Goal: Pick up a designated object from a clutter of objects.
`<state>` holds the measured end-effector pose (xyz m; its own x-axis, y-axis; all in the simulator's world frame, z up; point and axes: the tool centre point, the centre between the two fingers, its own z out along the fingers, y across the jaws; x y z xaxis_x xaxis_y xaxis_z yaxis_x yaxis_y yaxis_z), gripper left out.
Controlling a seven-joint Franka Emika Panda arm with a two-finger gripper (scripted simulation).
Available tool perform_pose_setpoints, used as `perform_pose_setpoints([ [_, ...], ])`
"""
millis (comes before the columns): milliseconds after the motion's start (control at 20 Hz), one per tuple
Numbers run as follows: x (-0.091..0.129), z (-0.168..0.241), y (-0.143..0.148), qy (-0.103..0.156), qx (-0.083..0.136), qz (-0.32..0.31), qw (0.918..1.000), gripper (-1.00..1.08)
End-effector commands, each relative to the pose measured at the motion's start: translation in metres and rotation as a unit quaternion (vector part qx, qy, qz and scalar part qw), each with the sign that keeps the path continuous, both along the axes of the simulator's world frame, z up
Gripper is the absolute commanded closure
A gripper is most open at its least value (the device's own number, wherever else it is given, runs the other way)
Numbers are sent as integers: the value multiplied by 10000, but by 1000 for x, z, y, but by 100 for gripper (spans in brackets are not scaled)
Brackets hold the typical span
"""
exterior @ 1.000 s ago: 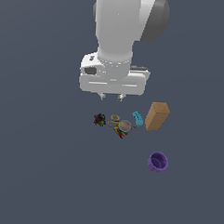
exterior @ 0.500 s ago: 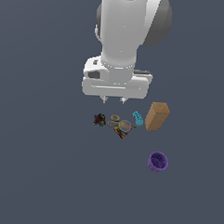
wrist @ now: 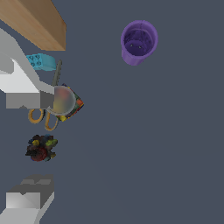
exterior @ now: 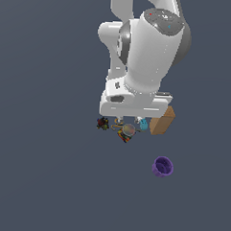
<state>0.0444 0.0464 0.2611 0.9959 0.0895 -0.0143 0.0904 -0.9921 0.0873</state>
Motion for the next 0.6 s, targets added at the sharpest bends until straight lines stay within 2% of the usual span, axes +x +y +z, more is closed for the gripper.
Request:
perform_pose_setpoints([
  [0, 13, -14, 19, -30, -88, 162, 9998, -20],
  [550, 60, -94, 120, -231, -398, 964, 9943, -20],
])
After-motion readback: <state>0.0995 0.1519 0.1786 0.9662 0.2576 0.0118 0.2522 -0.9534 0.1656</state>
